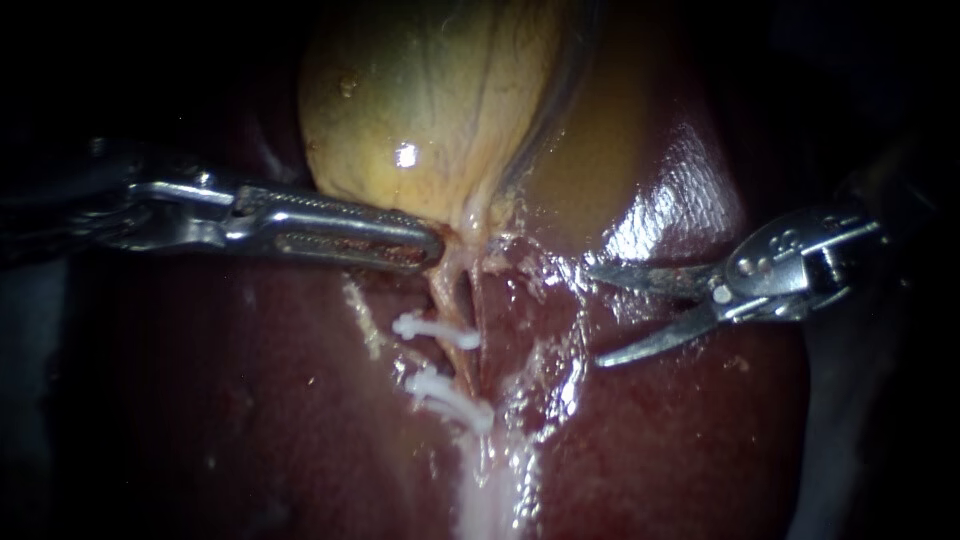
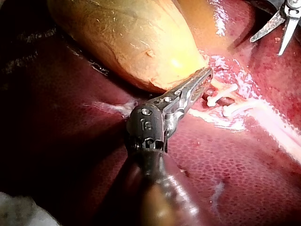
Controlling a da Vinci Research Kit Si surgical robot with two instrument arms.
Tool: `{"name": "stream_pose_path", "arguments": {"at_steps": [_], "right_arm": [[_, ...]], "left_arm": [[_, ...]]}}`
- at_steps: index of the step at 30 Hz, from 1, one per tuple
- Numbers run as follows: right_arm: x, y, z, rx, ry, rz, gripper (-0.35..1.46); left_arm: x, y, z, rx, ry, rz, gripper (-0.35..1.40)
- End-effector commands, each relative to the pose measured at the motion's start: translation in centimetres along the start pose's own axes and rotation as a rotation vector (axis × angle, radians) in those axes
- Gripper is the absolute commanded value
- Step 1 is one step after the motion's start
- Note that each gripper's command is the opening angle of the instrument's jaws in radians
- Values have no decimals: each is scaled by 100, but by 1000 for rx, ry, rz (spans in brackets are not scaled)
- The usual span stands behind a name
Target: Go to the cutting position left tube
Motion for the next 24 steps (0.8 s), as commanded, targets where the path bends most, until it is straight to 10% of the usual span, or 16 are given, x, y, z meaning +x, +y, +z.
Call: {"name": "stream_pose_path", "arguments": {"at_steps": [1,24], "right_arm": [[0,0,0,3,0,0,142],[7,-8,8,31,8,3,142]], "left_arm": [[2,1,-3,-1,0,0,-35],[22,23,-50,-3,3,-21,-35]]}}
